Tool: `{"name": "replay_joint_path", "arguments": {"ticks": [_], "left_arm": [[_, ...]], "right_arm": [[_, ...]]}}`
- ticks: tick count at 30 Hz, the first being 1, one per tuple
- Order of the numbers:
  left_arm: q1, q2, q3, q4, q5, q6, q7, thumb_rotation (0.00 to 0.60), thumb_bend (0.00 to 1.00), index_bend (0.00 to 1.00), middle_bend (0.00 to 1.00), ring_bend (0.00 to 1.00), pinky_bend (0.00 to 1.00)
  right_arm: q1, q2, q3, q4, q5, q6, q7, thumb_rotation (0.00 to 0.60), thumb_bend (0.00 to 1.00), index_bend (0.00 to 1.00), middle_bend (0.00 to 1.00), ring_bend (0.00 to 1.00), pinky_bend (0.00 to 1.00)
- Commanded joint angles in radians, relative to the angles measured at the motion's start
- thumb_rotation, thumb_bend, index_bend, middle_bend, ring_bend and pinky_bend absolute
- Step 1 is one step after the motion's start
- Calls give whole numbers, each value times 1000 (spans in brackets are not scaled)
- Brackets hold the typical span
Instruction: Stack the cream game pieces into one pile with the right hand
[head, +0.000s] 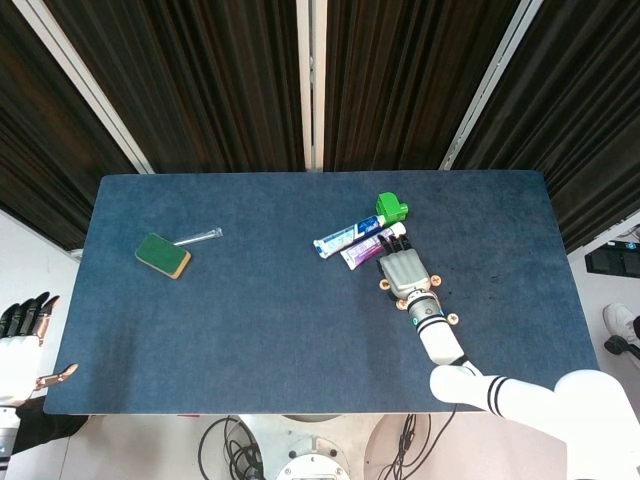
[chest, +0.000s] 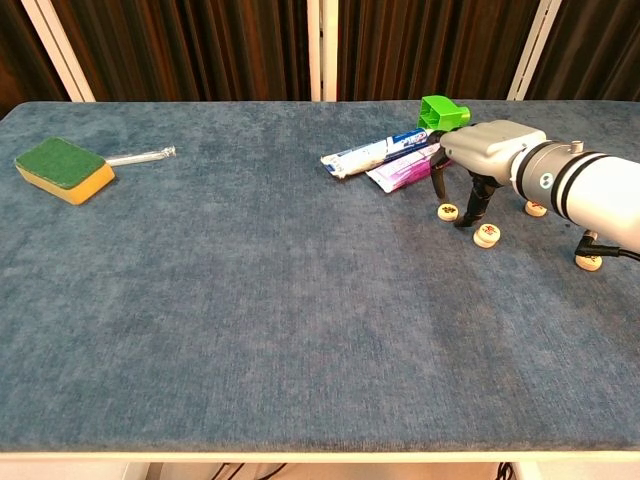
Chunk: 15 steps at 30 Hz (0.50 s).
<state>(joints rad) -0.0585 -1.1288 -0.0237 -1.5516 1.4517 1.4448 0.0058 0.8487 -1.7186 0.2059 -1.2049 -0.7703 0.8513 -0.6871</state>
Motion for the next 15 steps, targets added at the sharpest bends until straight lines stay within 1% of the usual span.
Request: {"name": "replay_joint_path", "arguments": {"ticks": [1,9,15], "left_arm": [[-1,1,-1,-2,-1,-1,1,600,110,0,0,0,0],[-3,3,-1,-7,-6,-6,6,600,110,0,0,0,0],[-5,5,-3,-10,-8,-9,6,600,110,0,0,0,0]], "right_arm": [[4,0,-3,4,8,-6,0,600,142,493,30,0,0],[19,3,-15,9,44,-23,-11,600,159,499,26,0,0],[26,8,-20,5,51,-26,-1,600,177,510,27,0,0]]}}
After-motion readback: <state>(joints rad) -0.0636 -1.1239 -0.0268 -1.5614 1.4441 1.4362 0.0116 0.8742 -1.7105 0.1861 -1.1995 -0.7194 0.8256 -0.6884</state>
